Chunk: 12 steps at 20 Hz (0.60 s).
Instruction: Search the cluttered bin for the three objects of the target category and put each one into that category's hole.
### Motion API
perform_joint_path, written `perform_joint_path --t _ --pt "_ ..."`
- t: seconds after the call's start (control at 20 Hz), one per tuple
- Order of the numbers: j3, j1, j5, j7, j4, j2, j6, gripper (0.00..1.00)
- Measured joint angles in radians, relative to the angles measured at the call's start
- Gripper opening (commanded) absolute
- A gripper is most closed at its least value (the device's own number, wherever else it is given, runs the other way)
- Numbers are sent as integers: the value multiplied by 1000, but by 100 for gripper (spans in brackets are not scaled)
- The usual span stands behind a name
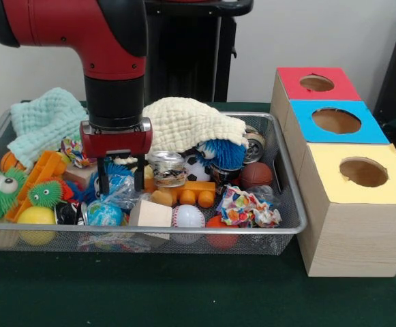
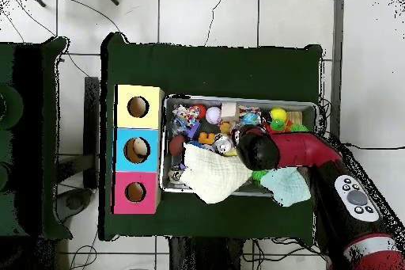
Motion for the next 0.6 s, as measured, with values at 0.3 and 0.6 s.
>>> perform_joint_path --t 0.3,0.6 --pt "0 1 0 0 -6 4 0 100" --pt "0 -2 0 0 -10 4 -2 0"
